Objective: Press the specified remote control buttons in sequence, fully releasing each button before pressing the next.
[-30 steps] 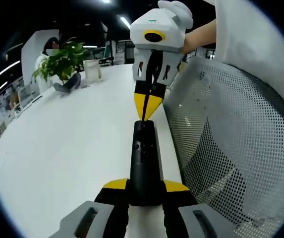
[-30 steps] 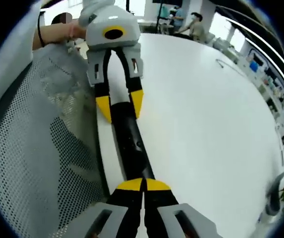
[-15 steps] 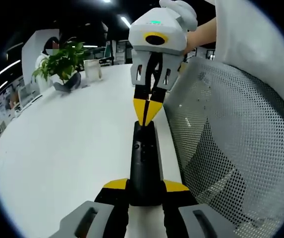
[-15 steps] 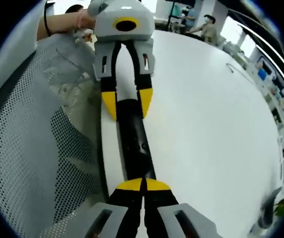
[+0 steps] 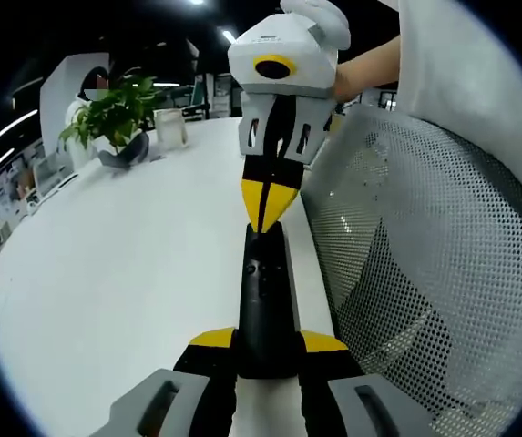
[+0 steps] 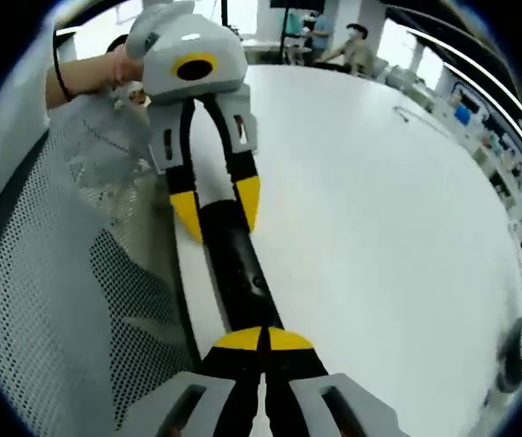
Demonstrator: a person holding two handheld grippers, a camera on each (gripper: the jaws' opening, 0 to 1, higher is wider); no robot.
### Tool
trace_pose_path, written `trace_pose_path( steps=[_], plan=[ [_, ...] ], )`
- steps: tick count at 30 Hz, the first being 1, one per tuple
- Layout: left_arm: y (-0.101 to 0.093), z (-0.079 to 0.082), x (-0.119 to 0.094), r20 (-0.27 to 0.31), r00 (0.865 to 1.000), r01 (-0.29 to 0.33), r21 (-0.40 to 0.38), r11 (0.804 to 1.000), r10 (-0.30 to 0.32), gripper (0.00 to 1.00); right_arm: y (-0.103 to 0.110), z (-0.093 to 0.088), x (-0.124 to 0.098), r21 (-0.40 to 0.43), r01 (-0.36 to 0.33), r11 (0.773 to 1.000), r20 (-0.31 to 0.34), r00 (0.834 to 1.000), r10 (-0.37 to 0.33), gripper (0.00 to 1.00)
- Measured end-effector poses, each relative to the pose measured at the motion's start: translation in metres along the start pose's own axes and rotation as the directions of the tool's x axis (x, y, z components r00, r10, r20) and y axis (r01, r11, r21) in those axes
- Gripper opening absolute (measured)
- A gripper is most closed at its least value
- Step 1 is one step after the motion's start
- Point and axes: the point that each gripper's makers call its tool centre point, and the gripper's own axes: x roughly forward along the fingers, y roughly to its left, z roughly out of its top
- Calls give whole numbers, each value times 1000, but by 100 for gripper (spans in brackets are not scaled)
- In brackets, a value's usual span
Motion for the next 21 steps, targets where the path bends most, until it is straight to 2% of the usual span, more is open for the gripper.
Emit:
trace_pose_path(
  steps=[4, 5, 7, 8, 13, 16, 21],
  plan=[
    [0, 0, 0, -2, 1000, 0, 2, 1000, 0, 24, 2, -7, 5, -97, -13, 995, -75, 997, 5, 0],
    [0, 0, 0, -2, 1000, 0, 2, 1000, 0, 24, 2, -3, 5, -129, -8, 992, -58, 998, 0, 0],
    [0, 0, 0, -3, 1000, 0, 3, 1000, 0, 24, 1, -9, 3, -164, -11, 986, -109, 994, -7, 0],
    [0, -1, 0, -4, 1000, 0, 3, 1000, 0, 24, 2, -9, 3, -177, -11, 984, -109, 994, -9, 0],
    [0, -1, 0, -6, 1000, 0, 6, 1000, 0, 24, 1, -7, 6, -191, -26, 981, -131, 991, 1, 0],
    [1, -1, 0, -7, 1000, 1, 6, 1000, -1, 24, 1, -8, 7, -233, -37, 972, -161, 987, -1, 0],
    [1, -1, 1, -5, 1000, 1, 4, 1000, -1, 24, -1, -10, 7, -221, -51, 974, -169, 985, 13, 0]
  ],
)
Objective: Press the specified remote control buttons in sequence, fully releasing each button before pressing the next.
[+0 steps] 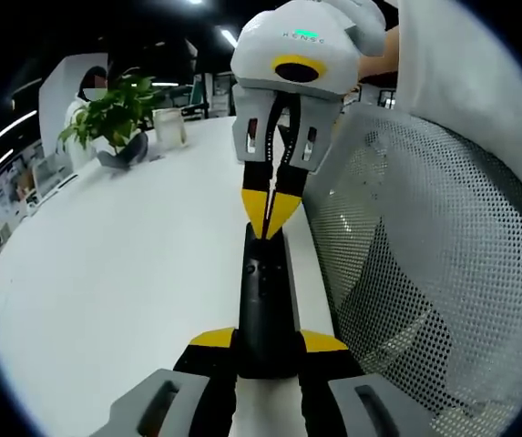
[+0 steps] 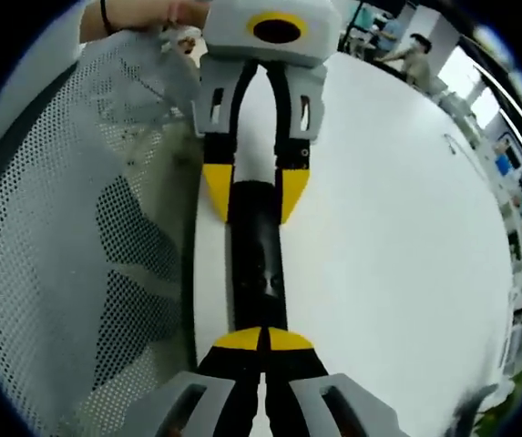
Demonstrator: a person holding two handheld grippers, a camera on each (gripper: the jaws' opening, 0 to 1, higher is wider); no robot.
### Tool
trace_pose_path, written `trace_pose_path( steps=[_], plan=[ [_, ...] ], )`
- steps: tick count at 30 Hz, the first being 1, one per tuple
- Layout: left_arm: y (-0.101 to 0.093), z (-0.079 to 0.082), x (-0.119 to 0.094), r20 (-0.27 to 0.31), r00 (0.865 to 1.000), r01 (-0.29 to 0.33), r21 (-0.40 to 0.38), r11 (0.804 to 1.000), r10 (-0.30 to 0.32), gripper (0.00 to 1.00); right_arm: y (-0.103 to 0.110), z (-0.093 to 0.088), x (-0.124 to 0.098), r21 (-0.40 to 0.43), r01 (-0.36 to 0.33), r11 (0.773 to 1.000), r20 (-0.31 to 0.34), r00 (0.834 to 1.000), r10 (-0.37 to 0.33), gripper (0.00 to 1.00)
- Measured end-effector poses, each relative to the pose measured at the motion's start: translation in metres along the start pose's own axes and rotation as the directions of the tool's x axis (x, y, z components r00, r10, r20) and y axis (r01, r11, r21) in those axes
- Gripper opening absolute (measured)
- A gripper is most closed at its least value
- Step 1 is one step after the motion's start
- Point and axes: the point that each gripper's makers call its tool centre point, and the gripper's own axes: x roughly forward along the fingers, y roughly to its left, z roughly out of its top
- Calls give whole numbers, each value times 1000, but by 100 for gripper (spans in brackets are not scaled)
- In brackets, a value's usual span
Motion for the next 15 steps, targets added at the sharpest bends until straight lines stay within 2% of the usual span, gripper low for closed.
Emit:
trace_pose_path(
  steps=[2, 6, 9, 13, 15],
  plan=[
    [0, 0, 0, 0, 1000, 0, 0, 1000, 0, 24, 1, -1, 0, 20, 0, 1000, 11, 1000, 0, 0],
    [-1, 0, 1, -1, 1000, -1, 0, 1000, 1, 24, 3, 0, -2, 130, 1, 991, 102, 995, -14, 0],
    [-3, 0, 2, -1, 1000, -2, 0, 1000, 2, 24, 4, 0, -3, 215, -25, 976, 139, 990, -5, 0],
    [-5, 0, 2, 0, 1000, -2, 1, 1000, 2, 24, 8, 2, -3, 159, -14, 987, 117, 993, -5, 0],
    [-6, 0, 1, -1, 1000, -2, 1, 1000, 2, 25, 9, 8, -4, 149, -11, 989, 140, 990, -10, 0]
  ],
)
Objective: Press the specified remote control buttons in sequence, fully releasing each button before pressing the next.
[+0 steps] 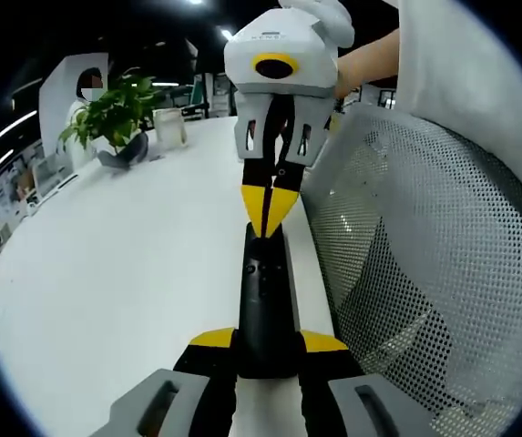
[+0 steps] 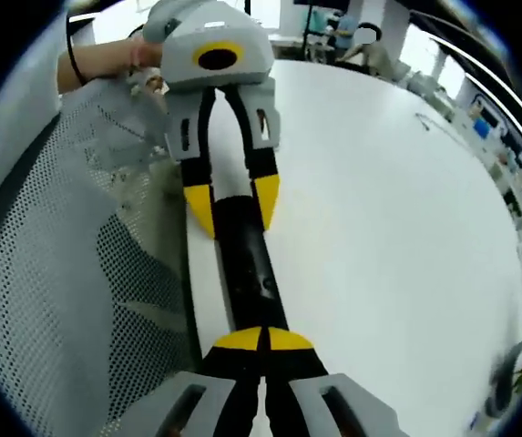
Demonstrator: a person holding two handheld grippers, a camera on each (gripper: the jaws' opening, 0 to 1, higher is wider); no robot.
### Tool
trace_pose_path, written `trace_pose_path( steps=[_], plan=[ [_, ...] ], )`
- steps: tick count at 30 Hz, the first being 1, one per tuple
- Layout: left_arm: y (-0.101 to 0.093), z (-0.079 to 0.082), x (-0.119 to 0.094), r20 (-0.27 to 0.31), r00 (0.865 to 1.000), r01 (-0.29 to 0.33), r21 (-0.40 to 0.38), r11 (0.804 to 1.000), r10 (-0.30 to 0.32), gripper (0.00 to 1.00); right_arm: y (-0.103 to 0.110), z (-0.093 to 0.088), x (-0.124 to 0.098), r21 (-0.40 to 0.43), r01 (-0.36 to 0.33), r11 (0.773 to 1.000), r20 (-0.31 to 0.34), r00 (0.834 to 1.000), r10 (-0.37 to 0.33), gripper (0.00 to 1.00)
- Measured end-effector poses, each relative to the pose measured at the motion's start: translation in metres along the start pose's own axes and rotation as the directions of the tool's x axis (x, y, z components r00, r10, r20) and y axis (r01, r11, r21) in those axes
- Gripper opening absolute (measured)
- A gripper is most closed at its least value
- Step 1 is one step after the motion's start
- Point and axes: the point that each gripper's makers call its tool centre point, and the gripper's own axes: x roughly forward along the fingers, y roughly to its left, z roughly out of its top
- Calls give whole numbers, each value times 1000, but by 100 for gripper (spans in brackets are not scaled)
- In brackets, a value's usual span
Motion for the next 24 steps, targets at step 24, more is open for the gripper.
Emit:
trace_pose_path(
  steps=[24],
  plan=[
    [-3, 1, -3, 2, 1000, 2, -1, 1000, -2, 25, 0, 7, 6, 120, -45, 992, -3, 999, 46, 0]
  ],
)
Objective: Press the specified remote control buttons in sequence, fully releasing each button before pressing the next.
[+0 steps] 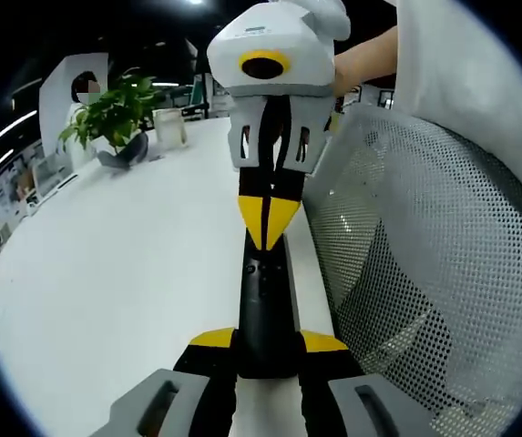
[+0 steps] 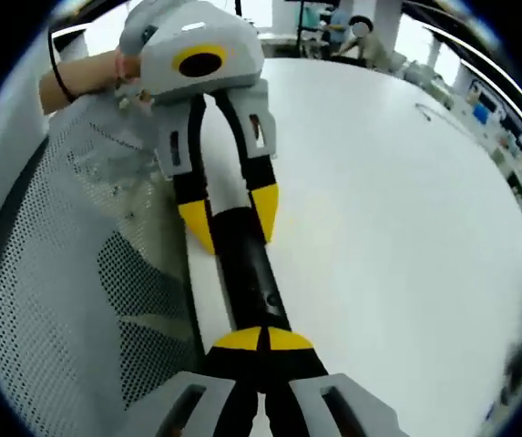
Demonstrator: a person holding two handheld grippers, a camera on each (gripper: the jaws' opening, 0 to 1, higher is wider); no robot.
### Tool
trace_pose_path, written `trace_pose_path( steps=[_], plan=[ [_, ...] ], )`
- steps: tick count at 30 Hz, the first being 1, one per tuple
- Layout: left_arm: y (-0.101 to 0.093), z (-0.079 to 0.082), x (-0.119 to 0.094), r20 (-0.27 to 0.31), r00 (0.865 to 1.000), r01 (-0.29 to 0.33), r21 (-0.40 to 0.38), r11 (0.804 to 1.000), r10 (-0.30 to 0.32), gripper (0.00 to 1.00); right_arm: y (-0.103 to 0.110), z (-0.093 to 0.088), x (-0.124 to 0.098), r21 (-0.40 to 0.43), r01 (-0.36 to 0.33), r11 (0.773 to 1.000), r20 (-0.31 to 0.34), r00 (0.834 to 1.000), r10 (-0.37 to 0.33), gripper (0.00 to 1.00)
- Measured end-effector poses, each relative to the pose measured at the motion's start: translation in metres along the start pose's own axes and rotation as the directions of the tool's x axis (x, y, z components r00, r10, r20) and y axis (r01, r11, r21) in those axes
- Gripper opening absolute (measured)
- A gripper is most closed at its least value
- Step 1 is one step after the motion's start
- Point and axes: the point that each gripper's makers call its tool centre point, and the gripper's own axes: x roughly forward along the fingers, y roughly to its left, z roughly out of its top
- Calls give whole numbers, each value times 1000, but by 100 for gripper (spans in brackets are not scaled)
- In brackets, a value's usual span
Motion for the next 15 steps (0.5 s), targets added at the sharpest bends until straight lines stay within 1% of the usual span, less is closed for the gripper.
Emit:
trace_pose_path(
  steps=[4, 7, 11, 13, 15],
  plan=[
    [1, 0, 0, 1, 1000, 0, -2, 1000, 0, 25, 1, 1, -1, 3, 0, 1000, 12, 1000, 0, 0],
    [2, 0, -1, 0, 1000, 0, -2, 1000, 0, 25, 3, 4, -1, -36, 3, 999, 6, 1000, -3, 0],
    [2, 0, -1, -1, 1000, 0, -2, 1000, 0, 25, 4, 12, -1, -99, 10, 995, 20, 1000, -8, 0],
    [3, 0, -1, -1, 1000, 0, -1, 1000, 0, 25, 3, 12, 1, -133, 13, 991, 6, 1000, -12, 0],
    [3, 0, -1, -2, 1000, 0, -1, 1000, 0, 25, 4, 11, 4, -145, 5, 989, -6, 1000, -6, 0]
  ],
)
